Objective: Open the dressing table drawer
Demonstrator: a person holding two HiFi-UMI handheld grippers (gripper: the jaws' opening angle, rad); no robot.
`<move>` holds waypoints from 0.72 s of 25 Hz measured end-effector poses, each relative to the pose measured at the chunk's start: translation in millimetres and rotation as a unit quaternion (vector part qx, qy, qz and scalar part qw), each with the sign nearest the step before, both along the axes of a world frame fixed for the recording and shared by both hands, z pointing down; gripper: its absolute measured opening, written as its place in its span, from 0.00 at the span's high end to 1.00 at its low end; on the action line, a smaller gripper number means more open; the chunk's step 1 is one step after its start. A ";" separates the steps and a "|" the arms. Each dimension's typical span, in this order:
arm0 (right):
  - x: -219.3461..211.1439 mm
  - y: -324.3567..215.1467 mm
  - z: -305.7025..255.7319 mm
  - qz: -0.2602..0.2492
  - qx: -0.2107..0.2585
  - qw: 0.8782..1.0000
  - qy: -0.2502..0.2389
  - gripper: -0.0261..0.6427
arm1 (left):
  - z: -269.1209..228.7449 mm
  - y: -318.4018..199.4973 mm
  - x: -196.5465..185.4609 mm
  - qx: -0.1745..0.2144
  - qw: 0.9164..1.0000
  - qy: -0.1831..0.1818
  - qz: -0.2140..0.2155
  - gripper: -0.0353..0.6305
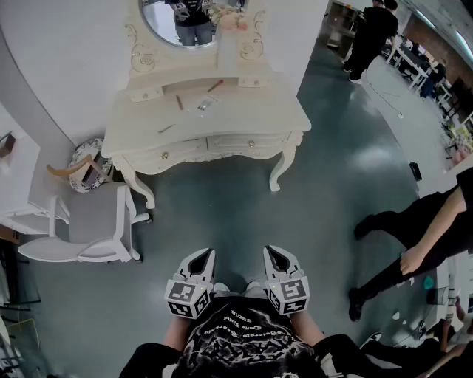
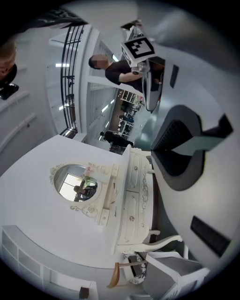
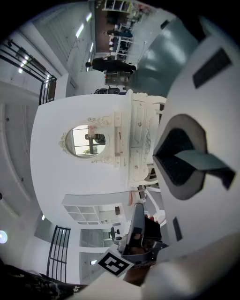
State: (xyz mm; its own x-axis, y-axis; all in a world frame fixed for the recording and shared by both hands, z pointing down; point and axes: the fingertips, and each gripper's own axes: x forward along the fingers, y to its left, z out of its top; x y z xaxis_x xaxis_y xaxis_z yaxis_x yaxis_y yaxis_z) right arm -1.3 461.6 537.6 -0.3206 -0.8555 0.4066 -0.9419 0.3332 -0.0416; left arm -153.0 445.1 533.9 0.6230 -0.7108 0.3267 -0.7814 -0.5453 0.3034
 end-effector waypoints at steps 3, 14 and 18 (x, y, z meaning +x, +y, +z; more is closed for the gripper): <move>-5.8 1.3 -0.5 -0.003 0.000 1.000 -0.009 0.95 | 2.1 1.9 -2.5 -0.004 1.000 -0.002 -0.004 0.92; -5.8 1.1 -4.0 0.016 0.011 1.000 -0.019 0.95 | 1.0 -0.7 -10.1 0.005 1.000 -0.006 -0.020 0.92; -1.0 5.1 -0.5 0.021 -0.001 1.000 -0.023 0.95 | 3.2 1.7 -13.0 -0.005 1.000 0.002 -0.026 0.92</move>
